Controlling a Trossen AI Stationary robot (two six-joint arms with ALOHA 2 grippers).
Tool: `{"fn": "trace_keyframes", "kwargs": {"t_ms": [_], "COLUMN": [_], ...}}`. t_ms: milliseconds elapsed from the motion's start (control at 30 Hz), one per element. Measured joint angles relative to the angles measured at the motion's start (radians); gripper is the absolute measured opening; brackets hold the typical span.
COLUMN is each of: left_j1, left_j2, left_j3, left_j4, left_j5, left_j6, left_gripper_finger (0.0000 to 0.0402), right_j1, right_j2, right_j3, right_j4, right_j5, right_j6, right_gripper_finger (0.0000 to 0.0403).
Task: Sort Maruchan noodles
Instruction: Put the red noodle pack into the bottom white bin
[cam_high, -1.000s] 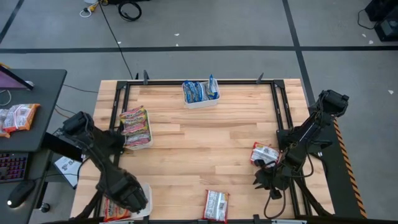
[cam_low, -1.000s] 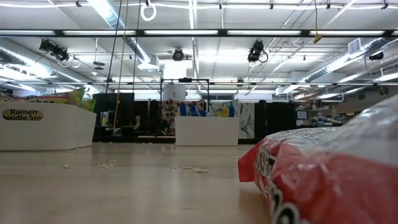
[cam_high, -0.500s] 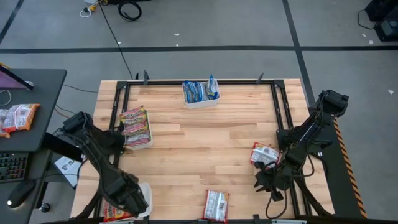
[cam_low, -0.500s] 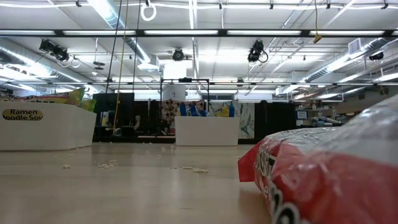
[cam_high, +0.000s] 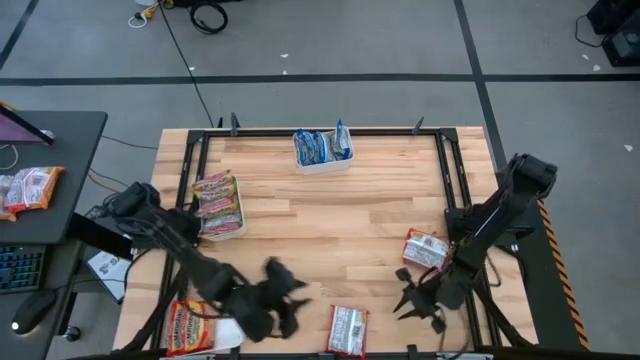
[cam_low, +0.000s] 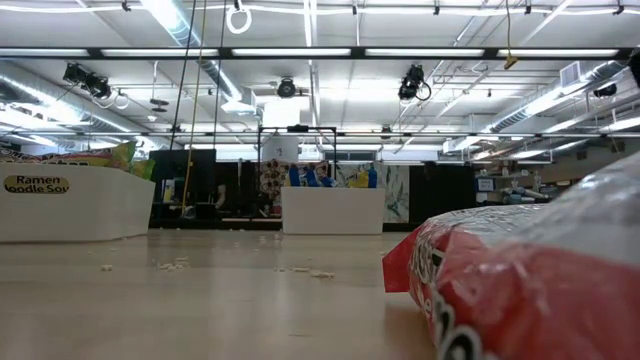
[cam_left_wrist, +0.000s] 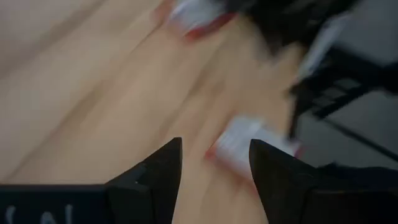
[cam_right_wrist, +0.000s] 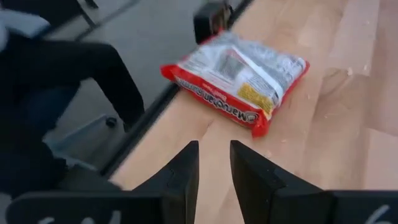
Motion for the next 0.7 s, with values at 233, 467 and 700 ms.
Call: {"fn": "trace_keyframes", "kwargs": {"t_ms": [233,467,700], "left_j1": [0.097,0.087,0.025], "left_j2": [0.150,0.175,0.174], "left_j3": [0.000,-0.002,-0.002], "left_j4": [0.581,0.601,0.612], "left_j5": [0.153,0.169,0.147], "left_j6": [0.490,0.480,0.492], "left_gripper_finger": [0.0192,0.0192,0.0192], "right_j1": [-0.017,-0.028,-0.075], "right_j2": [0.253,0.451,0.599], "right_j3": [0.274,0.484,0.528], "right_j4": [-0.198,-0.324,-0.109], "right_j5": [-0.081,-0.115,-0.032], "right_j6": [-0.013,0.072,0.296], "right_gripper_finger": [0.0096,0.0096,0.0096]}}
